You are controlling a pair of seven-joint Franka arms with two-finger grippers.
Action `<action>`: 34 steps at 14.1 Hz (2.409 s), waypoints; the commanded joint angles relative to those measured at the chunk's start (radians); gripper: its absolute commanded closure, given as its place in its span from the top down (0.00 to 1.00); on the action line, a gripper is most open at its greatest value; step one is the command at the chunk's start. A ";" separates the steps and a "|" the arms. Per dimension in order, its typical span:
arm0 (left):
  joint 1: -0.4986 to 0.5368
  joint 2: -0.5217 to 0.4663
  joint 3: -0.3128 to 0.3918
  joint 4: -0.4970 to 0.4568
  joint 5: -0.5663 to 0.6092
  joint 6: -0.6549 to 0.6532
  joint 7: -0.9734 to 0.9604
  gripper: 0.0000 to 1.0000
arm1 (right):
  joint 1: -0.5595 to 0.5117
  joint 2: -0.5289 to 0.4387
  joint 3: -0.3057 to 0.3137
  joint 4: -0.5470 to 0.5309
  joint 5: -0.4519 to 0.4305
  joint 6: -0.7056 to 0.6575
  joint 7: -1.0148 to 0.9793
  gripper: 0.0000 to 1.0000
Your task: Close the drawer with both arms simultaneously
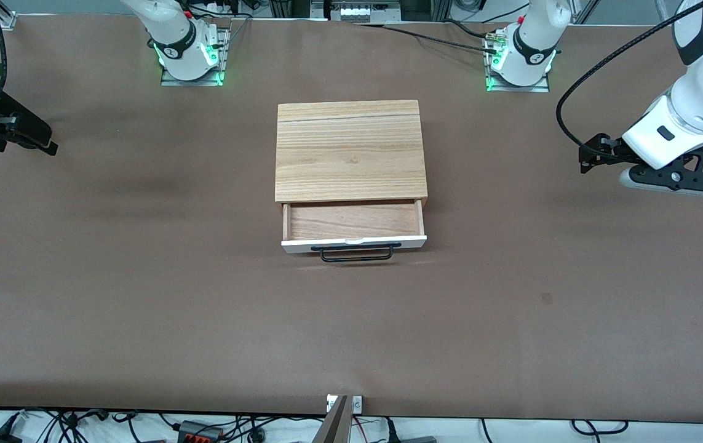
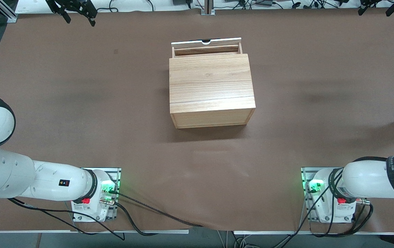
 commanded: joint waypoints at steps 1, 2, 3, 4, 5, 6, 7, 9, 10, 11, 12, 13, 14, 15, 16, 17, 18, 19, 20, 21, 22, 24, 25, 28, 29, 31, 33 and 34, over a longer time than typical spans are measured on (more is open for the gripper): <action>-0.004 0.010 0.006 0.019 -0.016 -0.016 0.001 1.00 | -0.006 -0.009 0.006 -0.001 0.010 -0.010 0.016 1.00; -0.007 0.013 0.006 0.028 -0.014 -0.017 -0.005 1.00 | -0.006 -0.009 0.006 -0.001 0.010 -0.010 0.016 1.00; -0.009 0.025 0.006 0.042 -0.014 -0.019 -0.007 1.00 | -0.006 -0.009 0.006 -0.001 0.010 -0.010 0.016 1.00; -0.010 0.033 0.006 0.056 -0.014 -0.019 -0.009 1.00 | -0.005 -0.009 0.006 -0.001 0.010 -0.010 0.016 1.00; -0.015 0.039 0.006 0.067 -0.014 -0.019 -0.009 1.00 | -0.005 -0.009 0.006 -0.001 0.010 -0.010 0.016 1.00; -0.018 0.046 0.004 0.073 -0.016 -0.019 -0.009 1.00 | -0.005 -0.009 0.007 -0.001 0.010 -0.010 0.016 1.00; -0.020 0.051 0.004 0.073 -0.016 -0.019 -0.005 1.00 | -0.005 -0.009 0.007 -0.001 0.010 -0.012 0.016 1.00; -0.024 0.072 0.001 0.077 -0.025 -0.016 -0.004 1.00 | 0.000 -0.005 0.010 -0.003 0.011 -0.012 0.001 1.00; -0.026 0.103 0.001 0.112 -0.052 -0.013 -0.005 1.00 | 0.015 0.006 0.013 -0.001 0.010 -0.010 0.004 1.00; -0.026 0.143 0.001 0.164 -0.066 -0.013 -0.007 1.00 | 0.058 0.021 0.013 -0.003 0.010 -0.010 0.008 1.00; -0.026 0.186 0.001 0.227 -0.071 -0.019 -0.010 1.00 | 0.104 0.050 0.012 -0.001 0.010 -0.012 0.005 1.00; -0.026 0.212 0.000 0.257 -0.071 -0.019 -0.010 1.00 | 0.133 0.066 0.013 -0.003 0.011 0.005 0.018 1.00; -0.027 0.230 0.001 0.258 -0.071 -0.017 -0.009 1.00 | 0.156 0.080 0.013 -0.001 0.020 0.039 0.019 1.00; -0.035 0.253 0.000 0.258 -0.075 -0.007 -0.009 1.00 | 0.164 0.096 0.013 -0.001 0.055 0.088 0.019 1.00; -0.043 0.287 0.000 0.264 -0.092 -0.005 -0.010 1.00 | 0.170 0.124 0.013 -0.001 0.113 0.138 0.018 1.00; -0.049 0.336 0.001 0.295 -0.117 0.018 -0.010 1.00 | 0.176 0.159 0.012 -0.001 0.161 0.169 0.018 1.00; -0.058 0.397 0.001 0.318 -0.138 0.062 -0.012 1.00 | 0.178 0.194 0.013 -0.001 0.209 0.226 0.016 1.00; -0.088 0.458 0.001 0.335 -0.146 0.119 -0.012 1.00 | 0.193 0.227 0.013 -0.001 0.233 0.290 0.018 1.00; -0.115 0.502 0.001 0.353 -0.146 0.169 -0.012 1.00 | 0.216 0.259 0.013 0.000 0.240 0.365 0.018 1.00; -0.138 0.534 0.001 0.367 -0.147 0.199 -0.013 1.00 | 0.238 0.297 0.013 -0.001 0.241 0.445 0.019 1.00; -0.159 0.559 0.001 0.373 -0.149 0.216 -0.013 1.00 | 0.265 0.328 0.013 -0.001 0.241 0.521 0.019 1.00; -0.191 0.605 0.001 0.373 -0.164 0.285 -0.010 1.00 | 0.307 0.398 0.013 0.000 0.270 0.675 0.039 1.00; -0.204 0.625 0.001 0.373 -0.180 0.294 -0.009 1.00 | 0.339 0.434 0.013 0.000 0.307 0.744 0.074 1.00; -0.208 0.646 0.001 0.373 -0.261 0.335 -0.009 1.00 | 0.422 0.512 0.013 -0.001 0.378 0.896 0.114 1.00; -0.208 0.654 0.001 0.373 -0.288 0.339 -0.009 1.00 | 0.460 0.534 0.013 -0.001 0.410 0.937 0.114 1.00; -0.218 0.658 0.001 0.372 -0.356 0.339 -0.010 1.00 | 0.498 0.581 0.013 0.000 0.456 1.017 0.114 1.00; -0.234 0.655 0.001 0.360 -0.387 0.334 -0.012 1.00 | 0.522 0.604 0.013 -0.001 0.458 1.074 0.111 1.00; -0.247 0.655 0.001 0.358 -0.387 0.331 -0.015 1.00 | 0.525 0.612 0.013 -0.001 0.458 1.074 0.110 1.00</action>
